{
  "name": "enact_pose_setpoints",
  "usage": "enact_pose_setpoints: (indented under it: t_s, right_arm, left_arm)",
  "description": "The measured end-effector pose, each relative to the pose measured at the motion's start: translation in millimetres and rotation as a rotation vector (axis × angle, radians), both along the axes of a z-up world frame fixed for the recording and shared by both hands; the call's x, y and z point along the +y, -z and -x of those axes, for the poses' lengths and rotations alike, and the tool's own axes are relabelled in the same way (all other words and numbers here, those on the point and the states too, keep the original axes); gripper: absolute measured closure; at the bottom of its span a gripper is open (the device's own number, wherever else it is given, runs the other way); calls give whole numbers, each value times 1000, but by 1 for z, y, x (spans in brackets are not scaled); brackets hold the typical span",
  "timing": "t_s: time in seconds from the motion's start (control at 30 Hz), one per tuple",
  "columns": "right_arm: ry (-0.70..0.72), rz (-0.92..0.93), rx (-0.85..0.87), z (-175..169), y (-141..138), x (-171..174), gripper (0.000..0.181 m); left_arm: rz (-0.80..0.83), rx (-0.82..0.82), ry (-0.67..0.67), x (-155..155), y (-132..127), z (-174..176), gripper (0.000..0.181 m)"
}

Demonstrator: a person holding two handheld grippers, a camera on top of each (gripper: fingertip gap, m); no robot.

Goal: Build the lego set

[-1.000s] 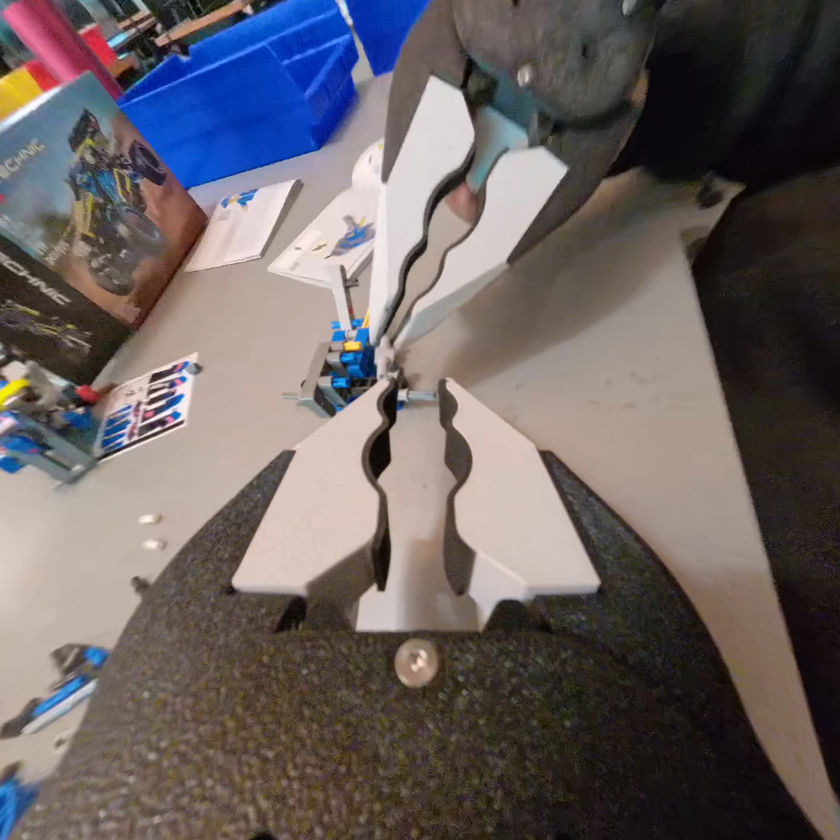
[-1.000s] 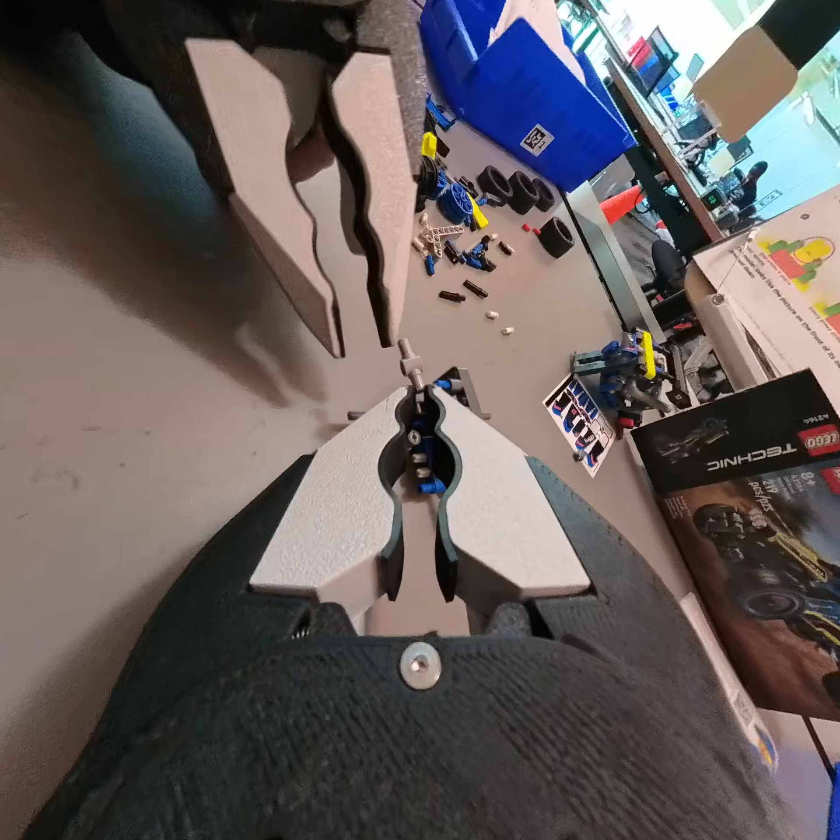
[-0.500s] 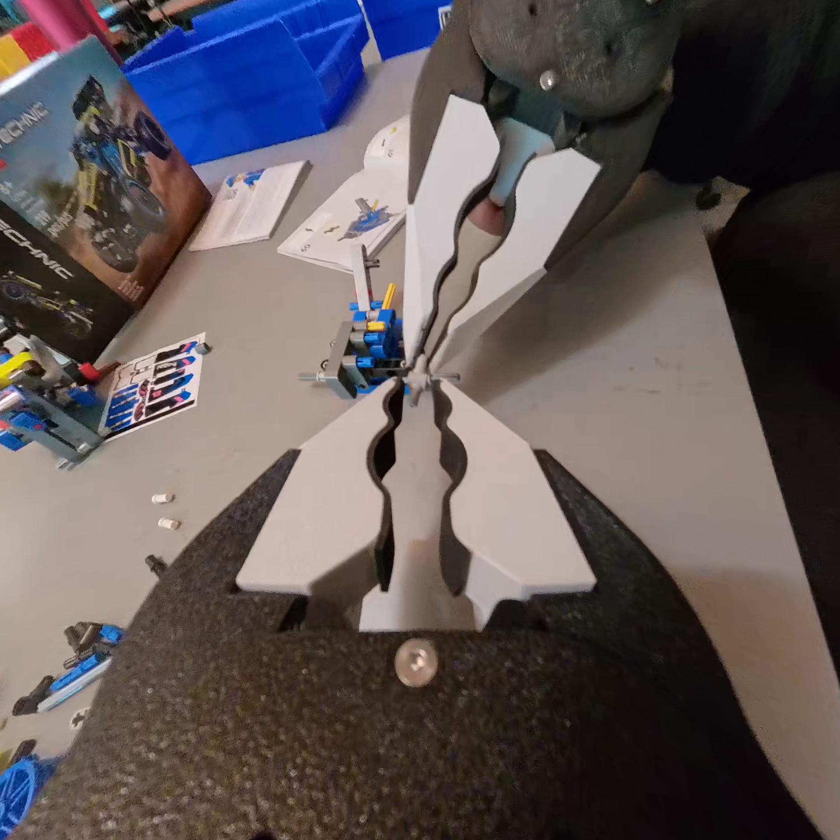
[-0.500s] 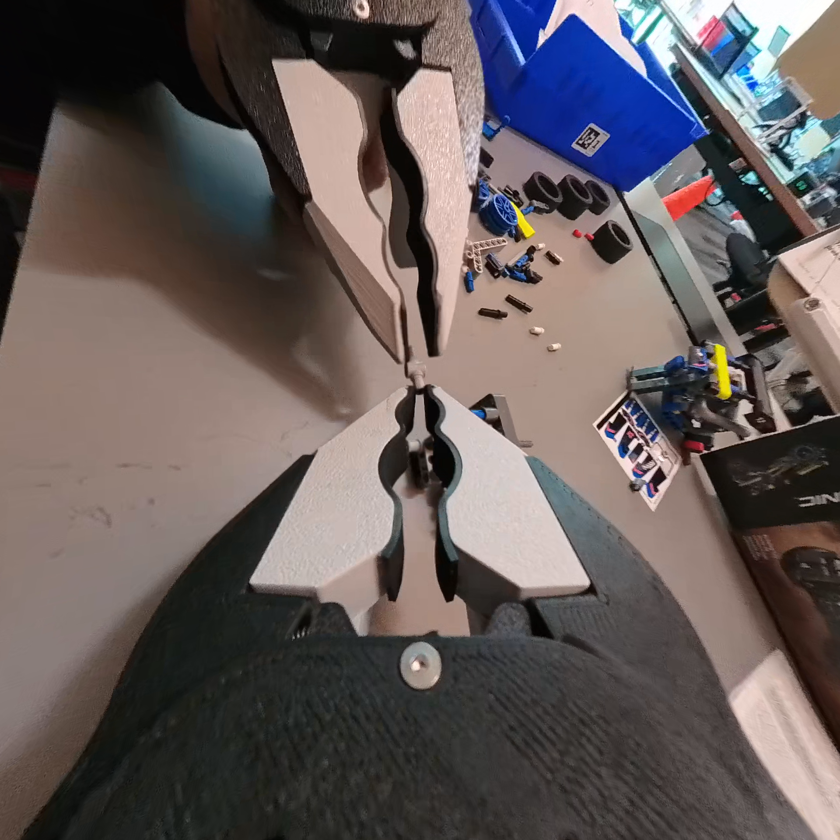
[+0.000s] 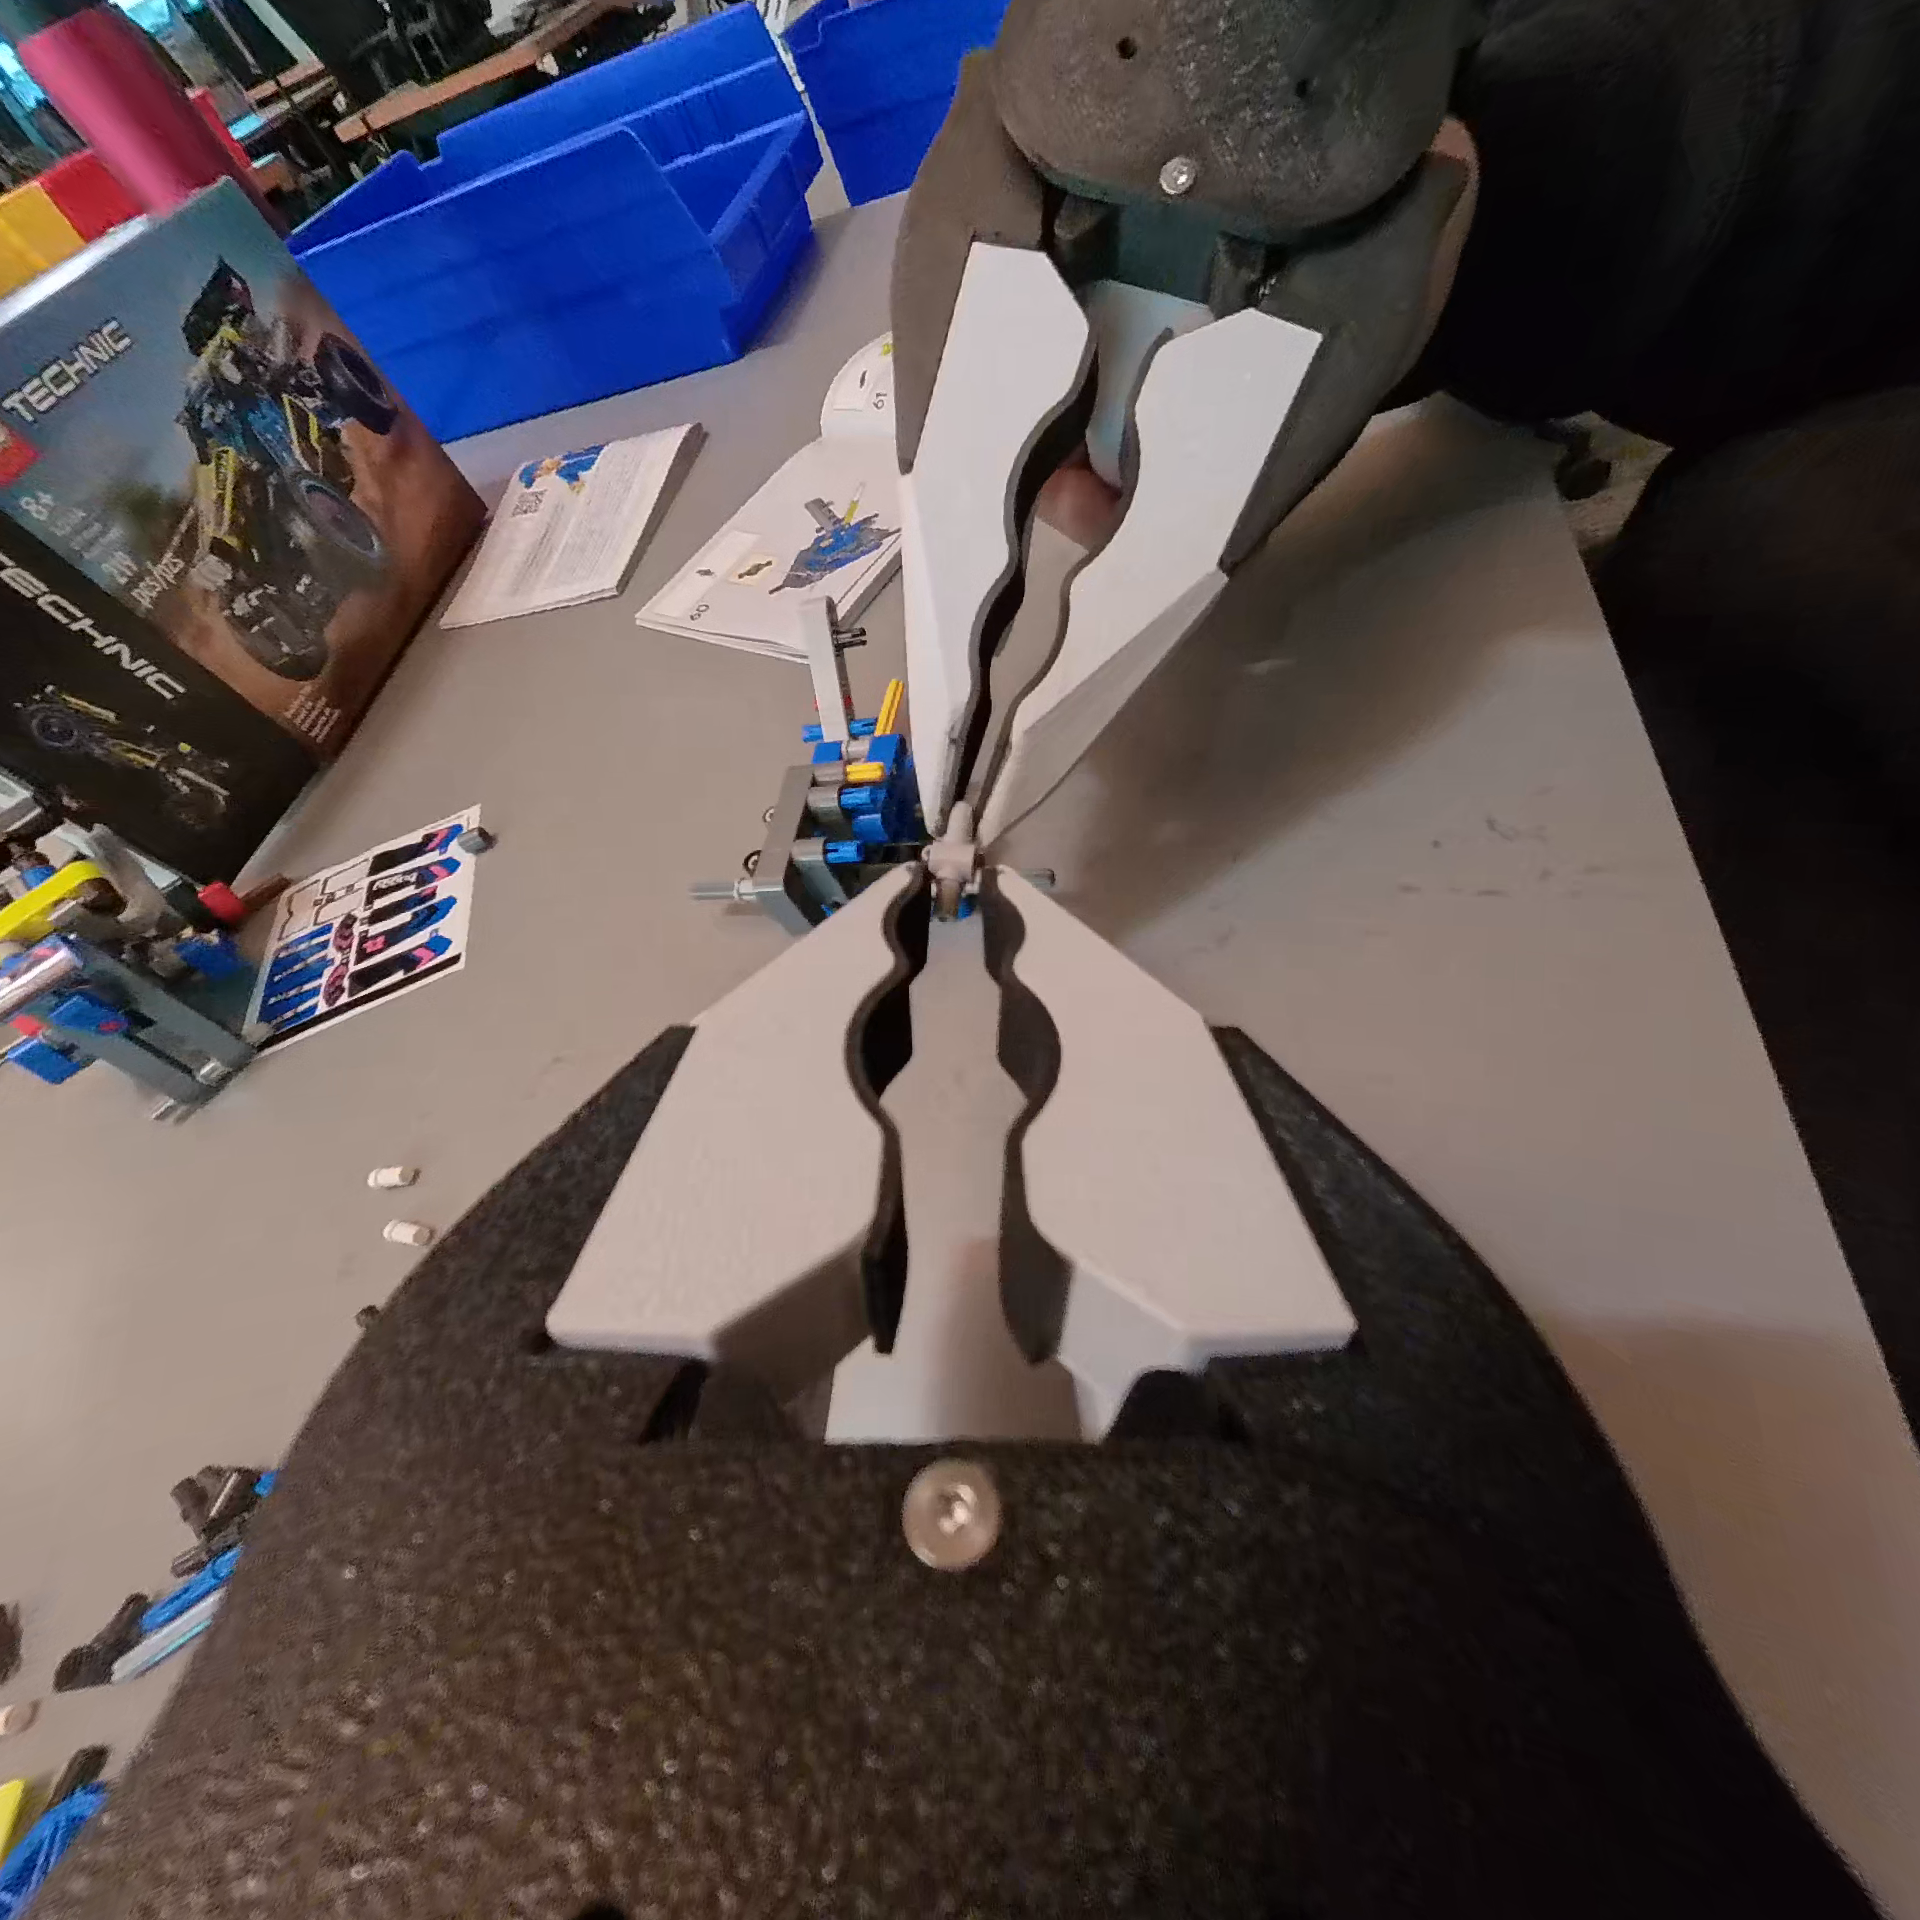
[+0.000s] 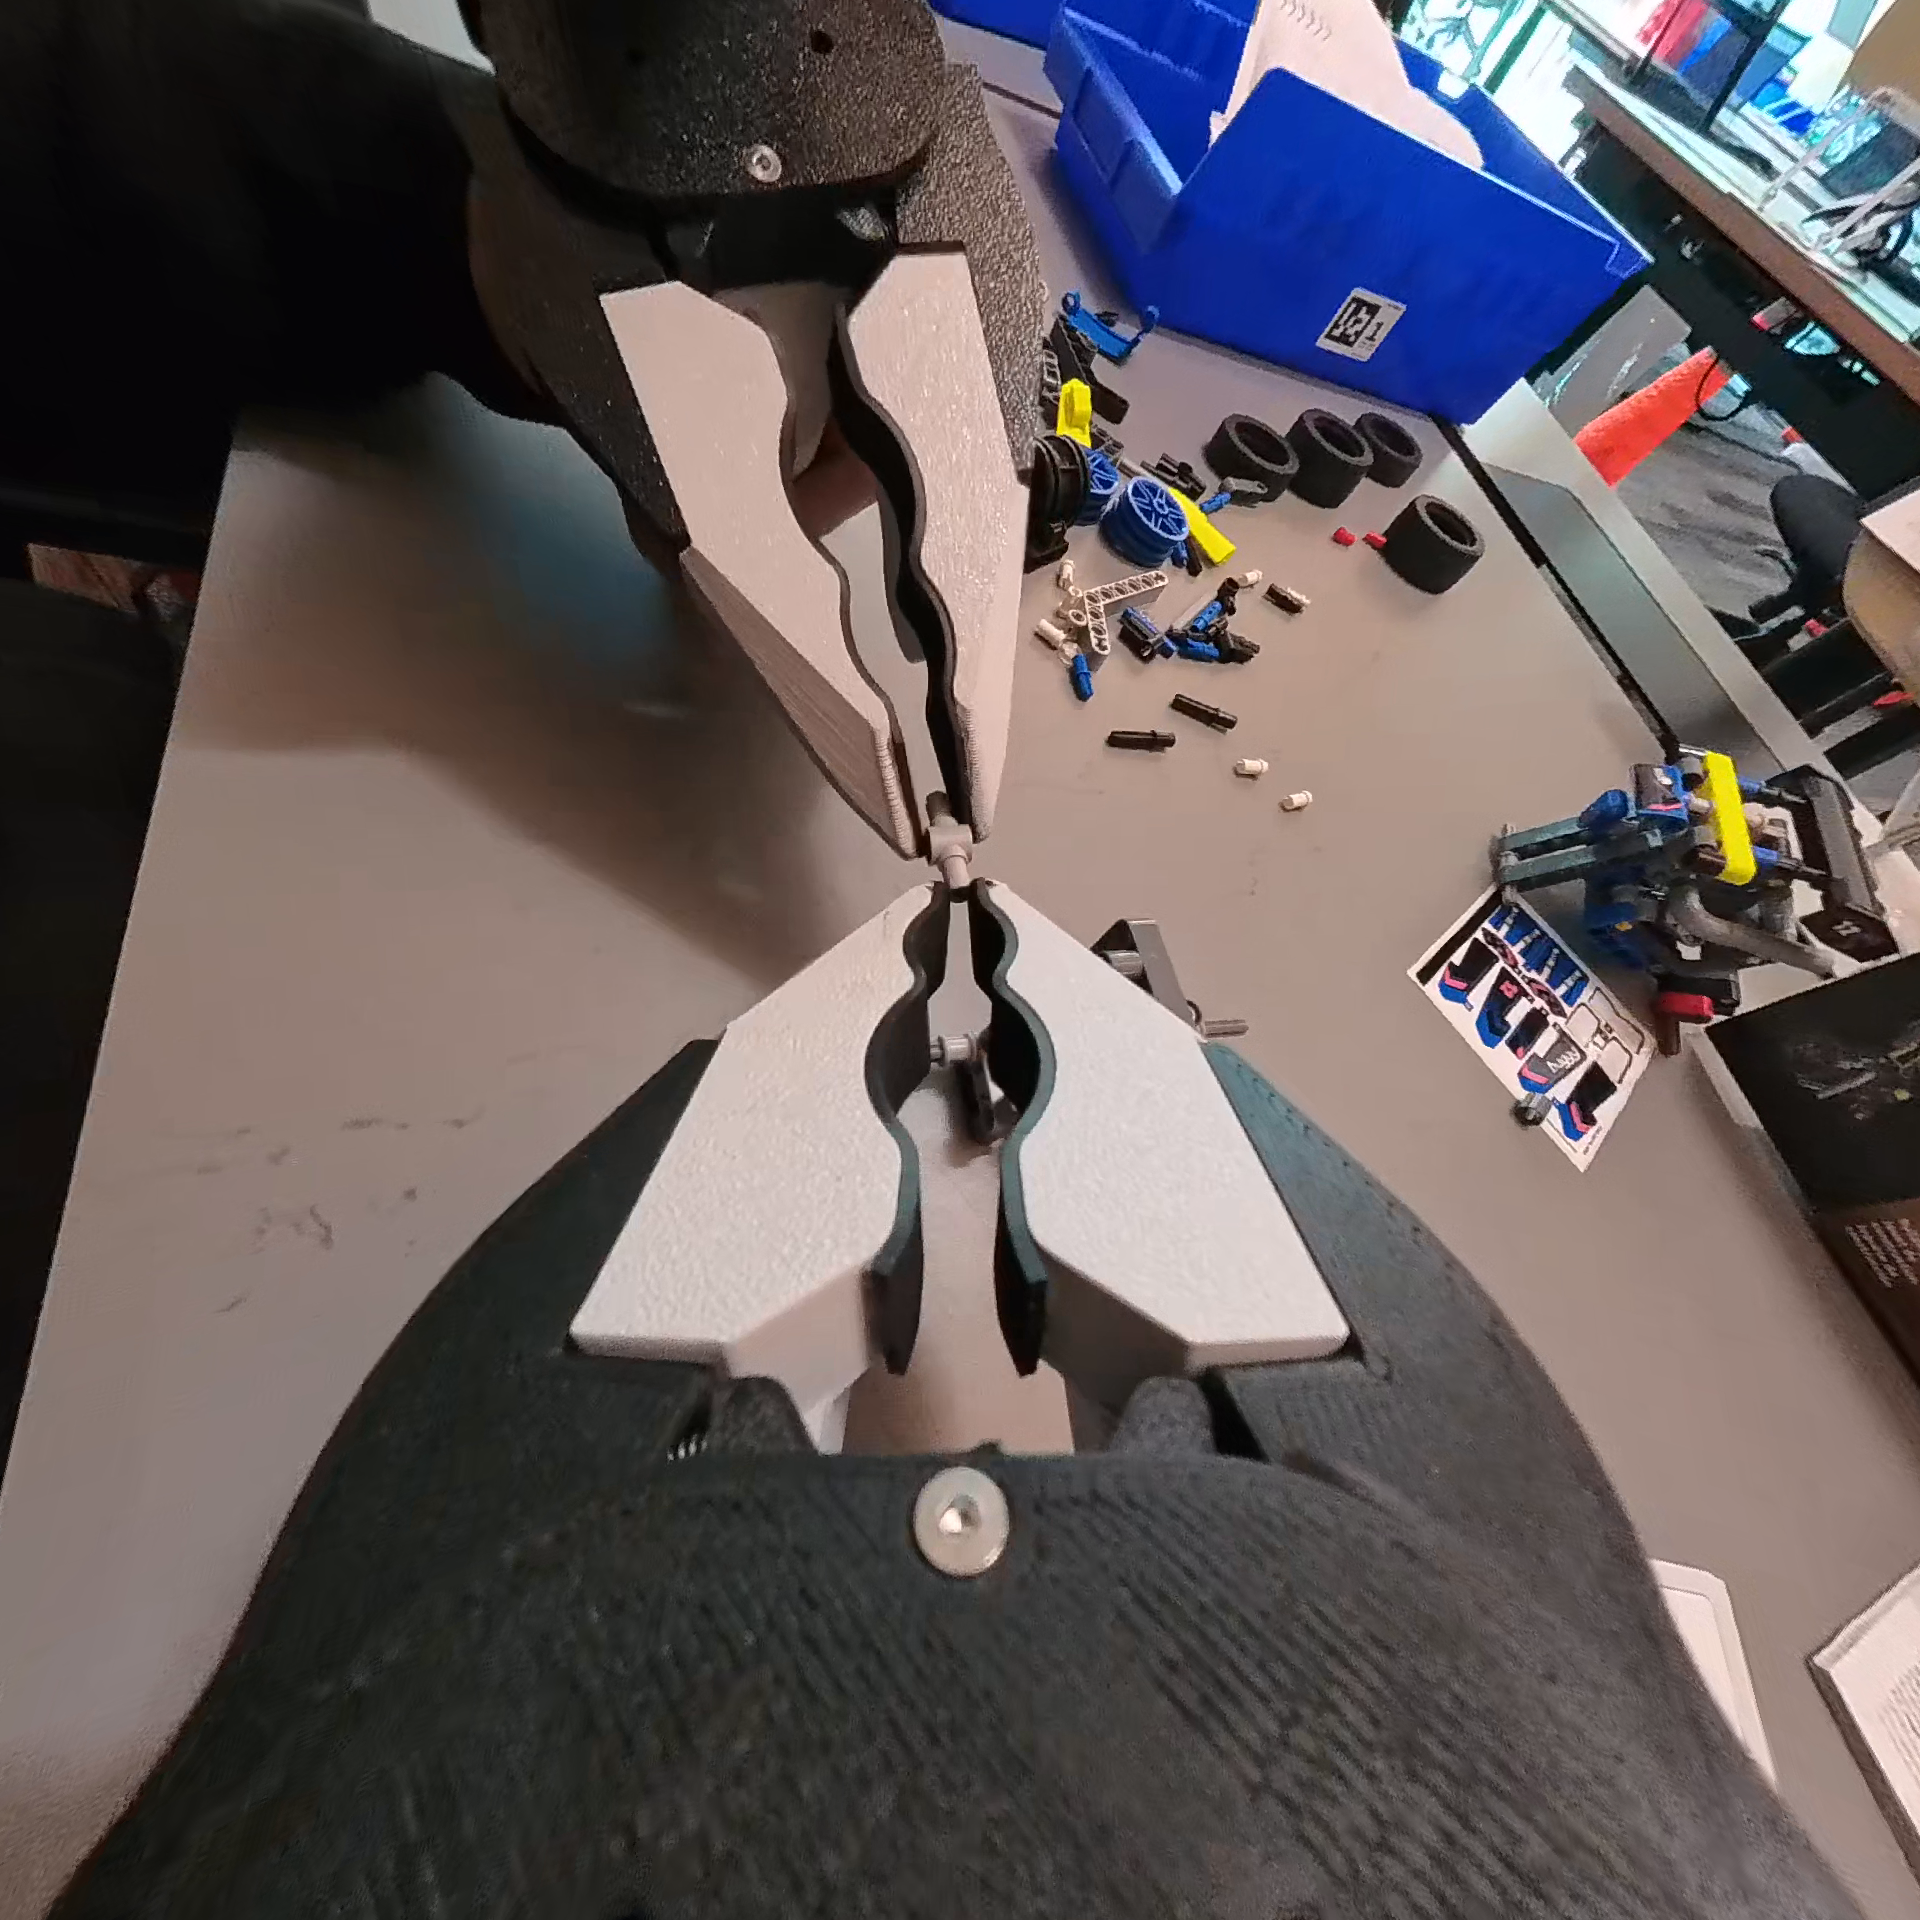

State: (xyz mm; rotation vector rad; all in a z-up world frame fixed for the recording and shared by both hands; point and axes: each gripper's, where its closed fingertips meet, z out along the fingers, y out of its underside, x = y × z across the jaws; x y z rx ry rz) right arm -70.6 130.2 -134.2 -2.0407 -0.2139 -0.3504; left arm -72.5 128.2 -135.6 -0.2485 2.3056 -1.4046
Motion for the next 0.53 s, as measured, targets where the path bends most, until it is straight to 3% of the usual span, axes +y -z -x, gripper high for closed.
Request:
enact_pose_setpoints:
  t_s: [0.23,0.33,0.43,0.53]
  right_arm:
    - [-17,77,-18,-1,4,-6,176]
    - [28,158,-65,-20,-4,-23,161]
    - [40,210,5,-37,-10,-29,148]
    - [5,269,107,-48,1,-23,135]
  left_arm:
    - [-26,19,5,4,3,-2,177]
    - [-60,60,-31,15,9,-11,177]
    - [-104,117,-39,23,15,-20,177]
    - [-111,137,-20,23,14,-30,177]
